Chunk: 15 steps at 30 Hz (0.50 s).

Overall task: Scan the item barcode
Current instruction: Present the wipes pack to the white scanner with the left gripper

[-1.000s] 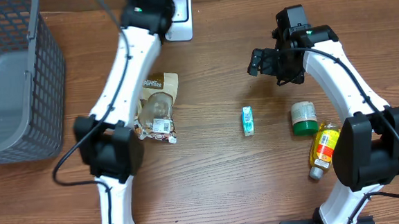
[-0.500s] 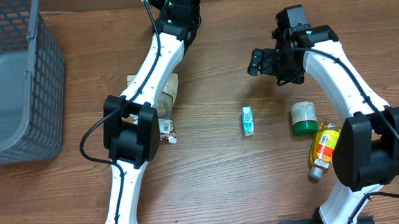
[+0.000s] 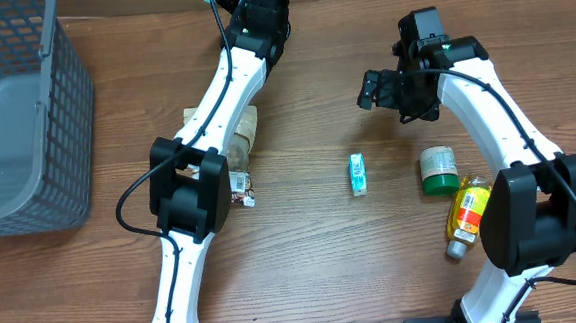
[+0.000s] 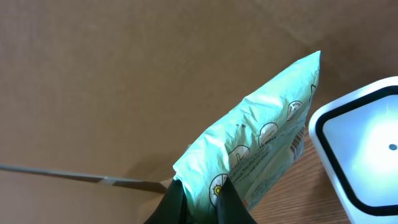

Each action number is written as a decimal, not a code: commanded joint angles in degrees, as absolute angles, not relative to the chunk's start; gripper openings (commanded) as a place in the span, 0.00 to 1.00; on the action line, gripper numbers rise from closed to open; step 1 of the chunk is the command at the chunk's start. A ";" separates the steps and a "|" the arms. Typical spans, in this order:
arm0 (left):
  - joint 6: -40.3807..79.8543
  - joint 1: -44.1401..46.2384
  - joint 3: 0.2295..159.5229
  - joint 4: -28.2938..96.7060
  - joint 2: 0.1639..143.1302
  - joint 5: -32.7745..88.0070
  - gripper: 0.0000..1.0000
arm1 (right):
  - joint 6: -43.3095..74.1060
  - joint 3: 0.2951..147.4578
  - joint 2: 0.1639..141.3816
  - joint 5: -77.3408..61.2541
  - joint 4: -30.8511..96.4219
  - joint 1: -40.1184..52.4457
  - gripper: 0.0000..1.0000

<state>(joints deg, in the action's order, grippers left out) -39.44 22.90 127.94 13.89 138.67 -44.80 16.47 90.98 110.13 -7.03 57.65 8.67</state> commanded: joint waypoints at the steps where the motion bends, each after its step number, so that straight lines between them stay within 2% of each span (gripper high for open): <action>1: -40.12 23.49 129.01 13.23 138.85 -42.33 0.04 | 16.21 91.94 109.40 -6.48 57.34 8.75 1.00; 6: -47.03 24.03 129.01 12.73 141.51 -43.33 0.04 | 16.21 91.94 109.40 -6.48 57.34 8.75 1.00; 9: -51.27 24.03 129.01 8.29 143.94 -48.86 0.04 | 16.21 91.94 109.40 -6.48 57.32 8.75 1.00; 15: -51.33 24.40 129.01 5.74 144.99 -50.78 0.04 | 16.21 91.94 109.40 -6.48 57.34 8.75 1.00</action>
<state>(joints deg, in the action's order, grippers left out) -49.56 23.66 127.94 6.55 144.84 -48.05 16.47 90.98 110.13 -7.03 57.65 8.67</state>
